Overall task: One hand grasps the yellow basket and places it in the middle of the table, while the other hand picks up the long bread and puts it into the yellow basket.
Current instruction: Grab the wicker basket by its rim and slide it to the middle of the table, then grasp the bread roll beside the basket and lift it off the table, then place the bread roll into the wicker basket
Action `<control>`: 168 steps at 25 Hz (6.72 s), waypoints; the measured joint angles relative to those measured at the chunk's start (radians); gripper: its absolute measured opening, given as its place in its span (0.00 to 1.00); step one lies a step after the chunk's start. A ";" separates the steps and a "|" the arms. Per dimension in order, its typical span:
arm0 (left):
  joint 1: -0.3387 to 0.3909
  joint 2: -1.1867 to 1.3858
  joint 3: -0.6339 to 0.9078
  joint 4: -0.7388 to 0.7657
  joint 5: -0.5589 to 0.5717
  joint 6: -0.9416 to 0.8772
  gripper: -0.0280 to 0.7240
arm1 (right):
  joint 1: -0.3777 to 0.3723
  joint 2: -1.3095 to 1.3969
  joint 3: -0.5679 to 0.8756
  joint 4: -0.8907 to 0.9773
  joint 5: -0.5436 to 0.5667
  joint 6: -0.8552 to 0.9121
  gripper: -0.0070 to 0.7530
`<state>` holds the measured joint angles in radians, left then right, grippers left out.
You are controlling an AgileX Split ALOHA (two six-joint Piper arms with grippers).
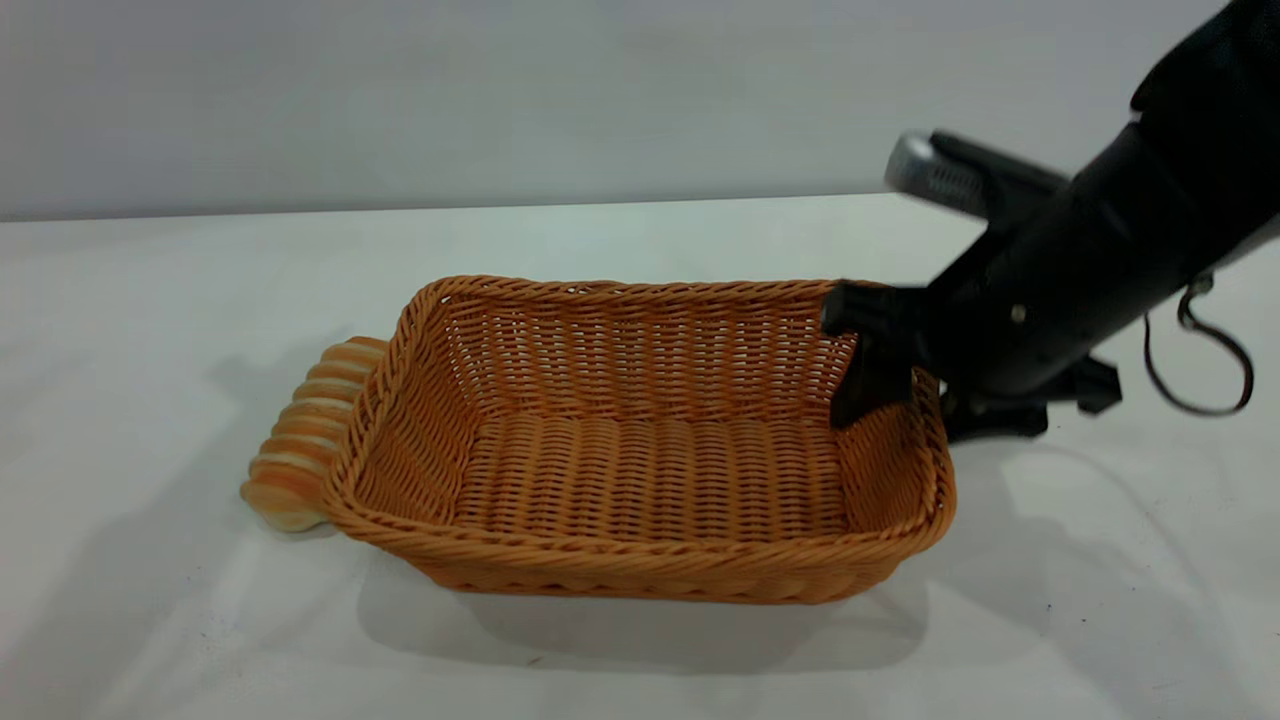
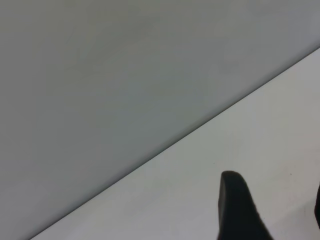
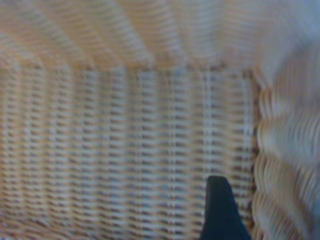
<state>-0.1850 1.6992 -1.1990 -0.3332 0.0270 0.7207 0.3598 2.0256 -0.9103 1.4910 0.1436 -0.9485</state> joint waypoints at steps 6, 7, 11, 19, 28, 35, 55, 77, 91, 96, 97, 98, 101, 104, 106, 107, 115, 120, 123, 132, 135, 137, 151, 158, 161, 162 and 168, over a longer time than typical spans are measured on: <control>-0.001 0.000 0.000 0.000 0.001 0.000 0.63 | -0.043 -0.067 0.009 -0.015 -0.002 -0.003 0.63; -0.001 0.000 0.000 0.000 0.002 0.000 0.63 | -0.057 -0.082 0.013 -0.027 0.003 -0.003 0.63; -0.001 0.000 0.000 0.000 0.005 0.001 0.63 | -0.107 -0.157 0.043 -0.094 0.011 0.002 0.63; -0.001 0.000 0.000 0.000 0.027 0.000 0.63 | -0.159 -0.396 0.135 -0.260 0.044 0.047 0.62; 0.004 0.000 0.000 0.000 0.105 -0.054 0.63 | -0.159 -0.726 0.292 -0.558 0.095 0.236 0.57; 0.043 0.000 -0.001 0.000 0.192 -0.133 0.63 | -0.159 -0.981 0.337 -0.994 0.278 0.597 0.57; 0.138 0.114 -0.004 0.000 0.434 -0.268 0.63 | -0.159 -1.742 0.337 -1.496 0.955 0.977 0.57; 0.203 0.420 -0.008 -0.382 0.416 0.082 0.63 | -0.159 -1.889 0.374 -1.437 1.064 0.997 0.57; 0.216 0.508 -0.016 -0.405 0.401 0.115 0.63 | -0.159 -1.889 0.377 -1.401 1.045 0.996 0.57; 0.213 0.528 -0.026 -0.411 0.393 0.116 0.63 | -0.159 -1.889 0.377 -1.398 1.045 0.996 0.57; 0.212 0.528 -0.026 -0.411 0.391 0.116 0.63 | -0.159 -1.889 0.377 -1.398 1.045 0.996 0.57; 0.212 0.528 -0.026 -0.411 0.389 0.116 0.63 | -0.159 -1.889 0.377 -1.398 1.045 0.996 0.57; 0.209 0.528 -0.026 -0.411 0.382 0.117 0.63 | -0.159 -1.889 0.377 -1.398 1.045 0.996 0.56; 0.199 0.530 -0.026 -0.415 0.374 0.127 0.63 | -0.159 -1.889 0.377 -1.397 1.043 0.996 0.54; 0.194 0.534 -0.026 -0.435 0.371 0.149 0.63 | -0.159 -1.889 0.377 -1.394 1.041 0.996 0.53; 0.193 0.537 -0.026 -0.457 0.370 0.169 0.63 | -0.159 -1.889 0.377 -1.391 1.040 0.996 0.52; 0.183 0.576 -0.030 -0.545 0.364 0.265 0.58 | -0.159 -1.889 0.377 -1.381 1.039 0.996 0.51; 0.183 0.580 -0.034 -0.546 0.364 0.266 0.39 | -0.159 -1.889 0.377 -1.380 1.039 0.996 0.51; 0.183 0.580 -0.034 -0.546 0.364 0.273 0.18 | -0.159 -1.889 0.377 -1.380 1.039 0.996 0.51; 0.183 0.561 -0.035 -0.449 0.378 0.197 0.10 | -0.159 -1.889 0.377 -1.380 1.039 0.993 0.51; 0.186 0.520 -0.032 -0.374 0.387 0.139 0.10 | -0.159 -1.889 0.377 -1.380 1.039 0.993 0.51; 0.193 0.476 -0.028 -0.343 0.391 0.110 0.10 | -0.159 -1.889 0.377 -1.381 1.040 0.987 0.51; 0.141 0.171 -0.028 -0.306 0.496 0.118 0.10 | -0.159 -1.937 0.396 -1.381 1.076 0.985 0.47; 0.004 0.169 -0.085 -0.299 0.611 0.205 0.10 | -0.159 -1.937 0.396 -1.380 1.076 0.985 0.46; -0.036 0.174 -0.112 -0.296 0.658 0.244 0.10 | -0.159 -1.937 0.396 -1.379 1.076 0.985 0.46; -0.047 0.181 -0.124 -0.296 0.677 0.255 0.10 | -0.159 -1.937 0.396 -1.376 1.076 0.985 0.46; -0.112 0.296 -0.248 -0.242 0.836 0.269 0.10 | -0.159 -1.937 0.396 -1.373 1.076 0.985 0.46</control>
<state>-0.2968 1.9953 -1.4468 -0.5753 0.8635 0.9894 0.2013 0.0883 -0.5145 0.1185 1.2200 0.0368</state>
